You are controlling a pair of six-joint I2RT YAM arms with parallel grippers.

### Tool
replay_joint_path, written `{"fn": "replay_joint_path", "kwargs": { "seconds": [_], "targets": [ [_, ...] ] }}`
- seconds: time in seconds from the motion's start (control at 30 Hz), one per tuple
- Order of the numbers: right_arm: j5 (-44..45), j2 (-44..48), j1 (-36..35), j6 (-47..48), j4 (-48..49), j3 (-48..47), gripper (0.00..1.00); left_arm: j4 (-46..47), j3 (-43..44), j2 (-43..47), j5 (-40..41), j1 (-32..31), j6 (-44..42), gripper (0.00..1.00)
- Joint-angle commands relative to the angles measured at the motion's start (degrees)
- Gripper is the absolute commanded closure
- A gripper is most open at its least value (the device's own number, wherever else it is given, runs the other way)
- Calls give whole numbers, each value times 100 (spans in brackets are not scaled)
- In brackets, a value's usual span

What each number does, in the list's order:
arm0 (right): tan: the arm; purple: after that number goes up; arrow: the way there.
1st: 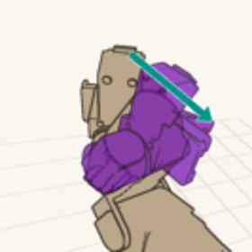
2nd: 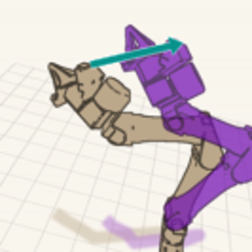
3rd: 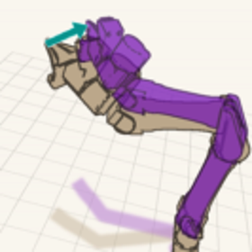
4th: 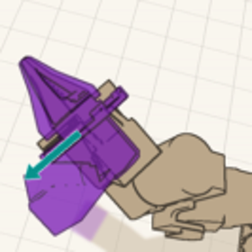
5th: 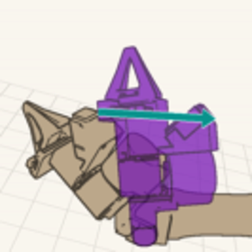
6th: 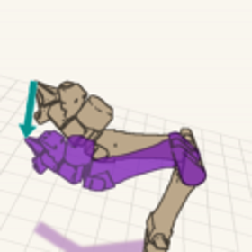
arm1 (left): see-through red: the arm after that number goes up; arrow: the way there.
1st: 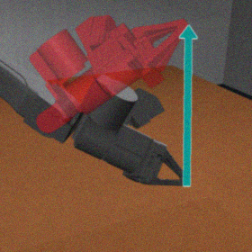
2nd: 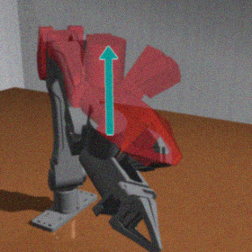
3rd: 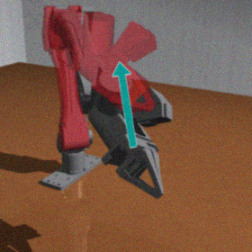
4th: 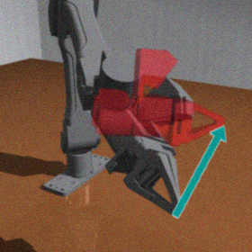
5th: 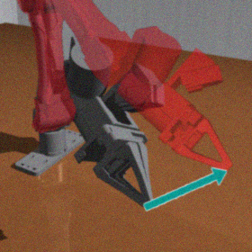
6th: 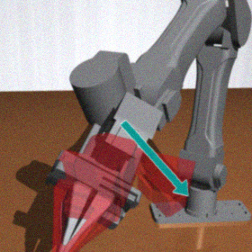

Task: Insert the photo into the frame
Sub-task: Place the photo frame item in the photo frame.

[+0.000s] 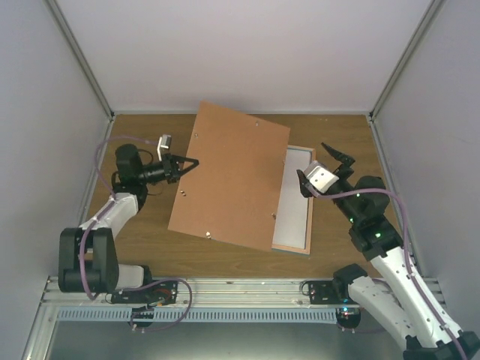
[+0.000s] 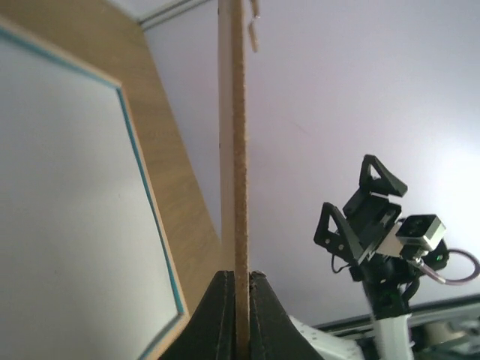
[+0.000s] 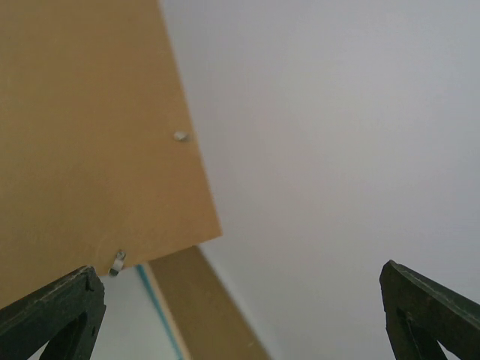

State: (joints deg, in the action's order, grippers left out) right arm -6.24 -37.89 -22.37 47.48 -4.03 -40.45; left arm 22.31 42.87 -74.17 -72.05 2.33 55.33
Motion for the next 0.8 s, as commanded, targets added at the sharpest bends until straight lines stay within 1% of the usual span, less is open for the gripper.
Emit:
{"fn": "replay_joint_path", "kwargs": {
  "seconds": [0.0, 0.07, 0.13, 0.2, 0.3, 0.37, 0.47, 0.57, 0.6, 0.67, 0.77],
  "targets": [
    [38, -67, 210, -1711, -594, -185, 0, 2604, -431, -352, 123, -189, 1754, 100],
    [-101, -226, 304, -2024, -872, -287, 0, 2534, -427, -549, 161, -197, 1653, 100],
    [-319, -507, 446, -2246, -1165, -460, 0, 2664, -472, -722, 167, -191, 1654, 100],
    [-534, -844, 637, -2431, -1456, -729, 0, 2700, -475, -894, 210, -368, 1600, 100],
    [-1328, -1527, 1229, -2583, -1969, -1193, 0, 2989, -516, -1291, 268, -411, 1700, 100],
    [-2007, -1943, 1719, -2704, -2214, -1441, 3, 3311, -464, -1512, 252, -468, 1855, 100],
    [-2978, -2458, 2473, -3148, -2316, -1745, 7, 3960, -282, -1810, 140, -562, 2184, 100],
    [-3778, -2999, 3196, -3786, -2162, -1973, 9, 4203, -194, -2023, 155, -639, 2271, 100],
    [-4021, -3208, 3426, -3973, -2133, -2028, 10, 4324, -205, -2114, 185, -664, 2326, 100],
    [-4233, -3668, 3717, -4187, -2139, -2143, 15, 4605, -200, -2323, 196, -714, 2419, 100],
    [-4419, -4199, 3932, -4509, -2132, -2138, 25, 4883, -101, -2606, 269, -817, 2521, 100]
  ]
}}
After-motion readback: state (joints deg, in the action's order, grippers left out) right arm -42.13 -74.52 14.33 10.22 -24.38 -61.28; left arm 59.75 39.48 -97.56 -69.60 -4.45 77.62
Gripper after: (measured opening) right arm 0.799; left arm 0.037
